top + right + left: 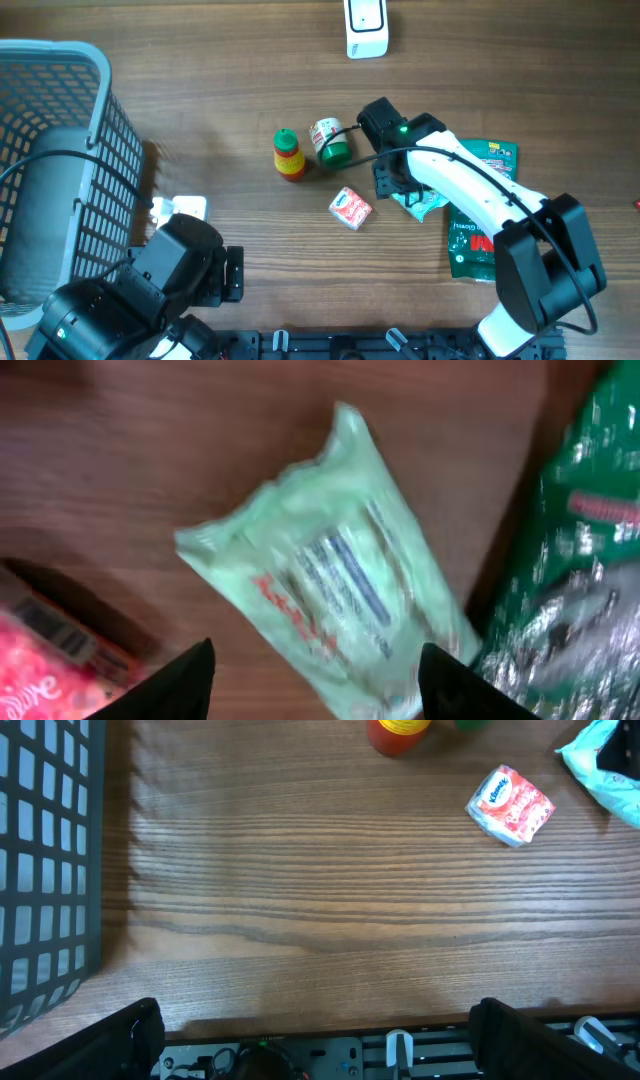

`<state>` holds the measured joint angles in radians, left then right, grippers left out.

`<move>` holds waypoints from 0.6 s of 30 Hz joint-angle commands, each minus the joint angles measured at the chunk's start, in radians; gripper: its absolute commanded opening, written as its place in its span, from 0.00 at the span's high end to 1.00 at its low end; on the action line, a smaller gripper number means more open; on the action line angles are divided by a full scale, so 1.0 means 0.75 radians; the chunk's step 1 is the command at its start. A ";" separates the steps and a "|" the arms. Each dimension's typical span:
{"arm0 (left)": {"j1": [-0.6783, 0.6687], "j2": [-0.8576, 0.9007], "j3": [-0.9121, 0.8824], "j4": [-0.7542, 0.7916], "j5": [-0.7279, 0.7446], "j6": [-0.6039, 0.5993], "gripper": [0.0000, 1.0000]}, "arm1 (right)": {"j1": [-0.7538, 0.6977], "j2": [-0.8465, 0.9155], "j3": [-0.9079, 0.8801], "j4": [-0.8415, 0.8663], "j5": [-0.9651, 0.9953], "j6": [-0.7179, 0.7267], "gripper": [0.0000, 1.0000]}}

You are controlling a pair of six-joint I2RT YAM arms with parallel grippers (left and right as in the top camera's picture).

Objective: Scan the item barcode
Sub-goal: 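Grasp the light-green wipes pack with the right gripper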

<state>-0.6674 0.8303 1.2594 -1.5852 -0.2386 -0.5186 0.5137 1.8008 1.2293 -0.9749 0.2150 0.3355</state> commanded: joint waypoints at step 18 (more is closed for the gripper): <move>-0.004 -0.005 -0.004 0.004 -0.012 -0.023 0.00 | -0.003 0.015 -0.209 0.215 -0.007 -0.348 0.51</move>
<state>-0.6674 0.8303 1.2594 -1.5848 -0.2386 -0.5186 0.5137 1.8008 1.0904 -0.8211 0.2173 0.0891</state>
